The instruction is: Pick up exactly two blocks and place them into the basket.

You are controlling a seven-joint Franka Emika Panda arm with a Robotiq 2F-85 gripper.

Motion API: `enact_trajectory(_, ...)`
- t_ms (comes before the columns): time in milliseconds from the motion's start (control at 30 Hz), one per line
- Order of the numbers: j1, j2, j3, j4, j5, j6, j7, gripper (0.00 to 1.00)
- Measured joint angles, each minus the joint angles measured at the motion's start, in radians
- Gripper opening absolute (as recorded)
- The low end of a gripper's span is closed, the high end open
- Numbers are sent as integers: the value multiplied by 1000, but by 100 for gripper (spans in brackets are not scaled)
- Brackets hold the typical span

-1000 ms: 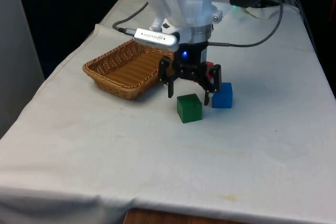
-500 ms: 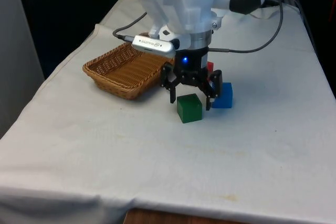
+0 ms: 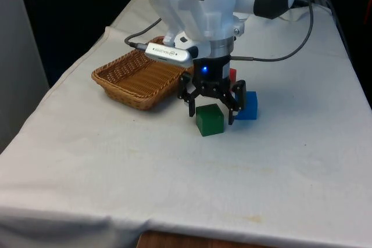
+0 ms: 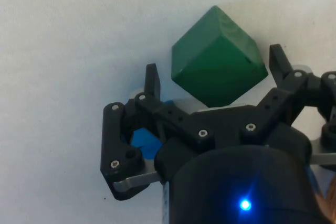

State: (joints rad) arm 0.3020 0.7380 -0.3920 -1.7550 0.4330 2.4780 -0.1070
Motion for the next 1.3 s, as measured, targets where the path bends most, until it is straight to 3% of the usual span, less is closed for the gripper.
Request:
enact_trajectory(767,0,0,-6,0,-1,0,0,100)
enact_trajectory(800,0,0,-6,0,-1,0,0,97)
enact_trajectory(867,0,0,-6,0,-1,0,0,80)
enact_trajectory(900,0,0,-6,0,-1,0,0,69)
enact_trajectory(933,0,0,-6,0,-1,0,0,46)
enact_trajectory(1300,0,0,-7,1,-1,-1,0,45)
